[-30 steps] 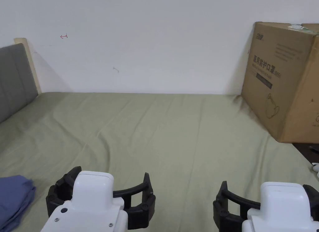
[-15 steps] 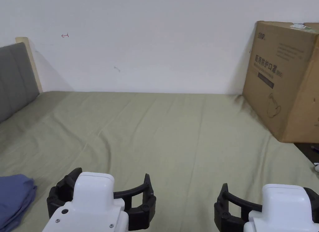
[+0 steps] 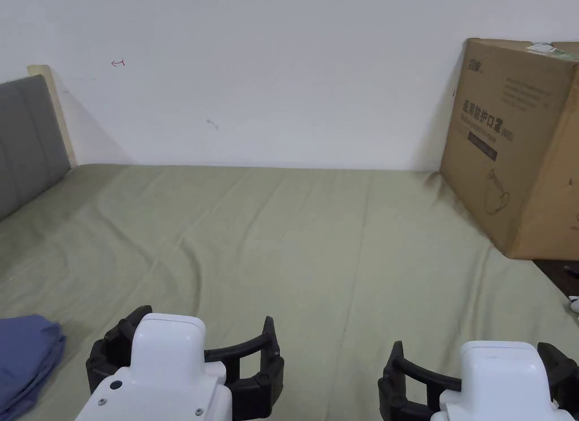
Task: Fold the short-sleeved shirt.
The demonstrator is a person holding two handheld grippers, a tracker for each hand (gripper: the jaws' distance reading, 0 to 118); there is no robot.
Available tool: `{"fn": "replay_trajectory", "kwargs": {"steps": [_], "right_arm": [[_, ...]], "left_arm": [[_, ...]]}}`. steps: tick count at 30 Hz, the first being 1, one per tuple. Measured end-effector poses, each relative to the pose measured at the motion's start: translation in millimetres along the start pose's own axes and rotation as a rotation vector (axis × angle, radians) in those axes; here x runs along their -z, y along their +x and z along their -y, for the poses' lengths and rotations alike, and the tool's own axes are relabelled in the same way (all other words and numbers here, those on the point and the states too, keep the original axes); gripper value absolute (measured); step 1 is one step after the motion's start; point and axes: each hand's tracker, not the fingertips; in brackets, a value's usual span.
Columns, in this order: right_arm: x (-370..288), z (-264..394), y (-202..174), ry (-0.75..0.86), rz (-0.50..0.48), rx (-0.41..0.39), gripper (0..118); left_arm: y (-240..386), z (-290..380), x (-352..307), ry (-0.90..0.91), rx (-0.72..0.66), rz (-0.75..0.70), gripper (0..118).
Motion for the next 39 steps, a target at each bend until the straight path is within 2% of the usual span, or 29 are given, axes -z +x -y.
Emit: {"fn": "replay_trajectory", "kwargs": {"steps": [4, 7, 11, 18, 20, 23, 25, 35, 39], "right_arm": [[1, -2, 1, -0.033, -0.024, 0.015, 118], [1, 1, -4, -0.011, 0.016, -0.035, 118], [1, 0, -2, -0.066, -0.045, -0.02, 118], [-2, 3, -6, -0.04, -0.015, -0.036, 118], [1, 0, -5, -0.043, -0.017, -0.015, 118], [3, -4, -1, -0.05, -0.014, 0.061, 118], [5, -5, 2, -0.052, -0.013, 0.07, 118], [5, -3, -10, -0.05, -0.007, -0.063, 118], [7, -2, -14, -0.056, -0.019, -0.055, 118]], "left_arm": [[2, 0, 2, -0.013, 0.016, -0.016, 118], [2, 2, 2, -0.017, 0.017, -0.021, 118], [2, 3, 3, -0.02, 0.012, -0.021, 118], [2, 3, 3, -0.021, 0.012, -0.021, 118], [2, 3, 3, -0.021, 0.014, -0.02, 118], [2, 4, 3, -0.021, 0.018, -0.022, 118], [2, 4, 3, -0.025, 0.018, -0.022, 118], [2, 3, 4, -0.028, 0.027, -0.023, 118], [3, 2, 5, -0.03, 0.027, -0.022, 118]]}}
